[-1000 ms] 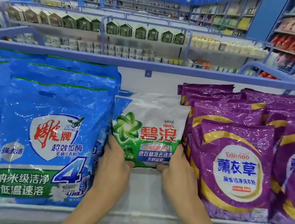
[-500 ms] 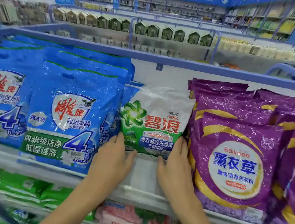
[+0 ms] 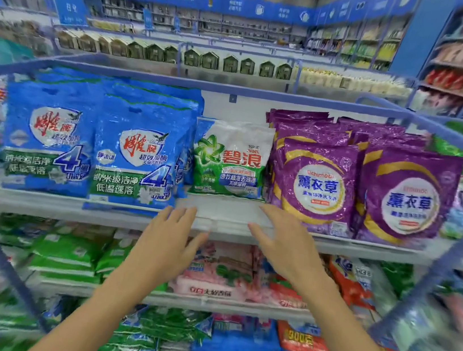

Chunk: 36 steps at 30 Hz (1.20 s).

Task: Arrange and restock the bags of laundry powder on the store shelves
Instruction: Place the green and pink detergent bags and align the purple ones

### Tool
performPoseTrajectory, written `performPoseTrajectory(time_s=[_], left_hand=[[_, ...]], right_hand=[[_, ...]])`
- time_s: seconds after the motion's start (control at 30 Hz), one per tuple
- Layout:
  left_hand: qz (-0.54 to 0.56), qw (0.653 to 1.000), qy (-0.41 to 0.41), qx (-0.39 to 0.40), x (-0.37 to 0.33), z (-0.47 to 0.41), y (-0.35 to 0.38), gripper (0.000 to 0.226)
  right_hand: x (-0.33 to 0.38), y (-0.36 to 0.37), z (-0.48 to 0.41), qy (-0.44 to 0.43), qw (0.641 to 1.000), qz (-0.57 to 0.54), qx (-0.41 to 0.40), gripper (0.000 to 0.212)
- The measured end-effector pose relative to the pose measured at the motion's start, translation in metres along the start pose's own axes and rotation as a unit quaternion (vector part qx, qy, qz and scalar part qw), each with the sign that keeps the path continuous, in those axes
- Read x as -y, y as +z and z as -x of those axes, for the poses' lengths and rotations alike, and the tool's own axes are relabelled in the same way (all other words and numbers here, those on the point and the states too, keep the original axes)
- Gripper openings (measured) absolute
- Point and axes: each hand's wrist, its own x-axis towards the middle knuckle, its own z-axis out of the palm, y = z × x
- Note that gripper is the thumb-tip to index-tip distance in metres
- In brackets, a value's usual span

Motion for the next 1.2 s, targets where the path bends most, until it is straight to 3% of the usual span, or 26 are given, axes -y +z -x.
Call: performPoseTrajectory(time_s=[0.27, 0.47, 0.93, 1.2], left_hand=[[0.018, 0.999, 0.031, 0.032, -0.026, 0.051, 0.02, 0.067], [0.047, 0.995, 0.068, 0.047, -0.085, 0.061, 0.031, 0.067], [0.141, 0.96, 0.237, 0.054, -0.366, 0.058, 0.089, 0.064], [0.154, 0.955, 0.25, 0.046, -0.487, 0.047, 0.116, 0.066]], right_hand=[[-0.029, -0.018, 0.096, 0.073, 0.997, 0.034, 0.009, 0.065], [-0.071, -0.045, 0.151, 0.142, 0.989, 0.028, -0.013, 0.065], [-0.24, -0.167, 0.29, 0.302, 0.945, -0.004, -0.128, 0.061], [-0.342, -0.214, 0.325, 0.334, 0.934, -0.018, -0.124, 0.063]])
